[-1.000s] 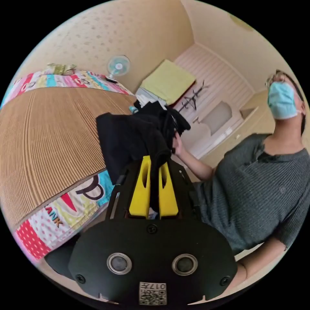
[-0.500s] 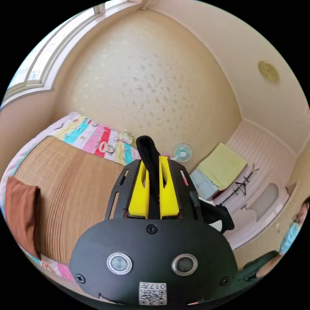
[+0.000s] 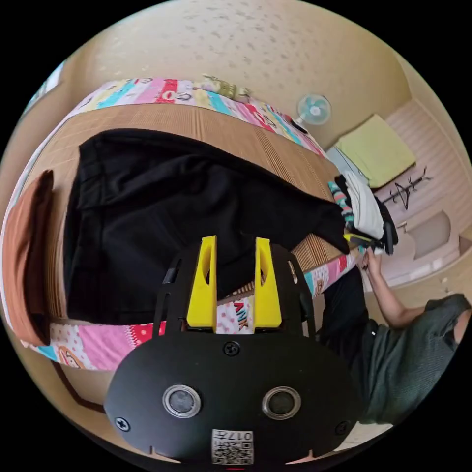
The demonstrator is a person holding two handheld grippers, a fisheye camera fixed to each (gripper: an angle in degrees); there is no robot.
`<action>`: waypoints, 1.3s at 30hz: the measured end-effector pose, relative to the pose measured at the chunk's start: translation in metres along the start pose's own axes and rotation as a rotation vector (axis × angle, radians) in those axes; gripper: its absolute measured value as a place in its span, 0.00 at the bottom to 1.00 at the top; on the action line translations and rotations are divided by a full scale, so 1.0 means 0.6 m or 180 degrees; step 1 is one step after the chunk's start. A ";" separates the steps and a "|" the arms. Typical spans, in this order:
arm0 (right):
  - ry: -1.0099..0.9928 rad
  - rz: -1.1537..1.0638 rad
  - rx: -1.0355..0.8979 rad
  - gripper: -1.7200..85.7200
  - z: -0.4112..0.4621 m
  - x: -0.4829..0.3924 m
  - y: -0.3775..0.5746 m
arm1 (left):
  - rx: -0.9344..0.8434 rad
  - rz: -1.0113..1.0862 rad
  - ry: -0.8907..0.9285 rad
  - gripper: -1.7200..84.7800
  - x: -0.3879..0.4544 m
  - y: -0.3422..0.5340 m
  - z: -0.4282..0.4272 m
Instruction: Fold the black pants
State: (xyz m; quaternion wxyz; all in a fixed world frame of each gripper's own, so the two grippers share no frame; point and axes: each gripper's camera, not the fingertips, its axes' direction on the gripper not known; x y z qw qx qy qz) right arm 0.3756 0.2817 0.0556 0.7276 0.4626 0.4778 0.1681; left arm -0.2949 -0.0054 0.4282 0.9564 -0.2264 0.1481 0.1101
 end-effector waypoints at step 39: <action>-0.0939 -0.1669 -0.0043 0.07 0.119 -0.124 -0.266 | 0.0531 -0.0537 0.0581 0.02 -0.005 0.232 -0.107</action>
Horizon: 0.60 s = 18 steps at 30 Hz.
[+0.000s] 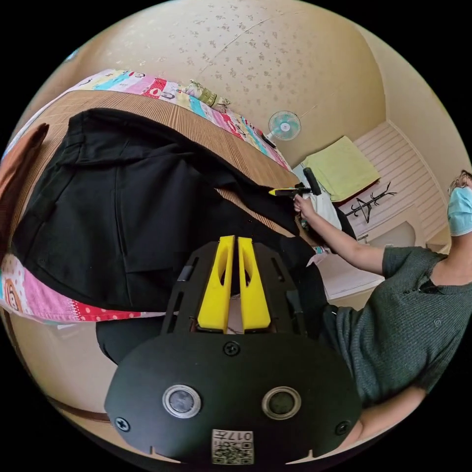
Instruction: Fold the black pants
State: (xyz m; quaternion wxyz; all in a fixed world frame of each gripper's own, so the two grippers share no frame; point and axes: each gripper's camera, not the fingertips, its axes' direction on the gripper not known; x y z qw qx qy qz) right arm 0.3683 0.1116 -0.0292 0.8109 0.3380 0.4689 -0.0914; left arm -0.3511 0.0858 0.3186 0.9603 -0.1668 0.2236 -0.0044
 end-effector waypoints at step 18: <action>0.1764 -0.1035 -0.0899 0.07 0.152 -0.043 0.051 | 0.0712 -0.0720 0.0608 0.01 -0.106 0.060 -0.067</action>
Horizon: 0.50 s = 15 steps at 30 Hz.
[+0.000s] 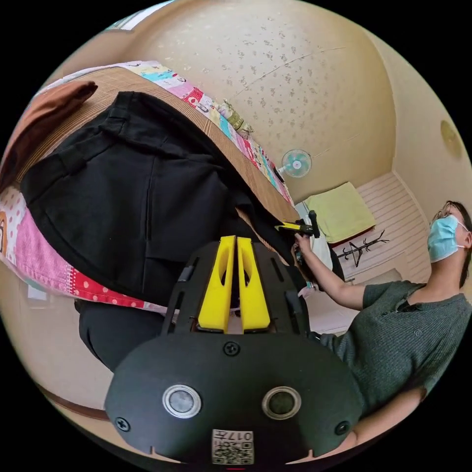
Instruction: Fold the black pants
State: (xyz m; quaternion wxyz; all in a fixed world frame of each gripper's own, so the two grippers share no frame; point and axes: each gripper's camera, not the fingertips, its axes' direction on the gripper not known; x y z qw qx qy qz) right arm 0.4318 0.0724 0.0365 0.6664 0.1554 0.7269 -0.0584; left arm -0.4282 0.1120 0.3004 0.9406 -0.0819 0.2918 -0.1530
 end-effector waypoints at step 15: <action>-0.1541 0.2066 0.1050 0.08 -0.088 0.286 0.061 | 0.0490 -0.0792 -0.0439 0.08 -0.044 0.055 -0.118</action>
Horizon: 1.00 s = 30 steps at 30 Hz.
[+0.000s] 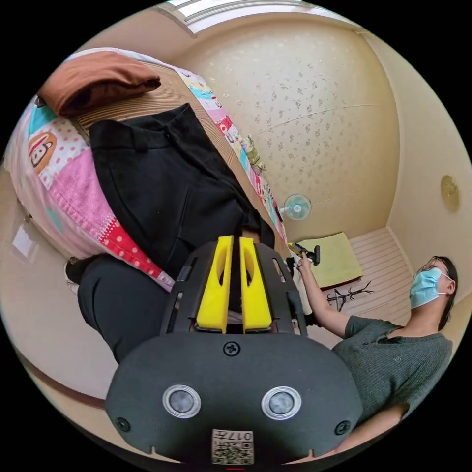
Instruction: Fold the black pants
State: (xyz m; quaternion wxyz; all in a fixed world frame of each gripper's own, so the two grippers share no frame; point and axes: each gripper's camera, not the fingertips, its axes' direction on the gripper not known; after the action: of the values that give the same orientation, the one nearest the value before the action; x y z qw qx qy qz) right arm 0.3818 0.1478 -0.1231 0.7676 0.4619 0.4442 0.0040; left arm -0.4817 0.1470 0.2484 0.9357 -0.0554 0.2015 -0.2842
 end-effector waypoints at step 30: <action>0.0747 -0.1333 -0.1306 0.08 0.324 -0.343 -0.033 | -0.0092 -0.0339 -0.0333 0.13 0.023 0.091 -0.016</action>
State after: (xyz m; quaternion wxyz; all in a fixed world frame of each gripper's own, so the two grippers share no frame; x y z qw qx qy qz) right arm 0.3826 -0.0863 0.0371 0.7724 0.1922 0.6052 -0.0113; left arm -0.4476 0.1848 0.2230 0.9276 -0.0942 0.1531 -0.3273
